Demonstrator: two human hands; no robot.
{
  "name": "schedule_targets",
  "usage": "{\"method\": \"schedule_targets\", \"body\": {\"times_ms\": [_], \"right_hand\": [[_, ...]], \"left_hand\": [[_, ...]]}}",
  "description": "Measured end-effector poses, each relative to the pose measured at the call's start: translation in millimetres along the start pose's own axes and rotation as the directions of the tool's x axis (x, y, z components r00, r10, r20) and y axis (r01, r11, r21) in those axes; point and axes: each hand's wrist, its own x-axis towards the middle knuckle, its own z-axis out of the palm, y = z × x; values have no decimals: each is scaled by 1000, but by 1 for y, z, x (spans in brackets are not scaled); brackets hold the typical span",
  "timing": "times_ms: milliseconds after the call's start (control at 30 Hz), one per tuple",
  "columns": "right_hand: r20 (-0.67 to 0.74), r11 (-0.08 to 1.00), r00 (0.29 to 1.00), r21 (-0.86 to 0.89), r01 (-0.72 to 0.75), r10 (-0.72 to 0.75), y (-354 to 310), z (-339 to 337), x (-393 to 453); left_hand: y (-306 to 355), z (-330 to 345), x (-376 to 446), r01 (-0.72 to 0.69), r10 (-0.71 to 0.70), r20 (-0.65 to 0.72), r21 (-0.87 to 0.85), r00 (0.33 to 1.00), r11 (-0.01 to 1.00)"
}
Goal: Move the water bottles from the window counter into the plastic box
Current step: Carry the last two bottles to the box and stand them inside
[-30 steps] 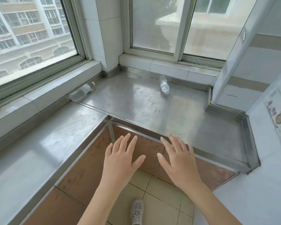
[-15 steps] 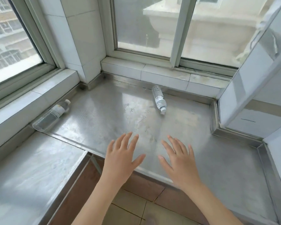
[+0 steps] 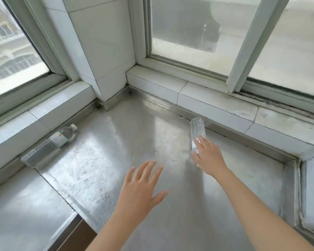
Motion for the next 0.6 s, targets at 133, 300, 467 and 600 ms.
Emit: {"method": "schedule_targets", "body": {"times_ms": [133,300,467,600], "right_hand": [[122,997,990,6,72,-72,7,14,33],[63,947,972,248,205,-227,1,17,45],[141,868,857,116,483,-496,17,10,88],[271,722,746,-201,662,-609,18,12,114]], "left_hand": [[-8,19,10,52,-53,31,30,998,998],[-9,42,23,86,-89,62,49,994,995],[3,53,37,108,-111,111,32,988,994],[4,63,39,111,-114,96,34,989,993]]}}
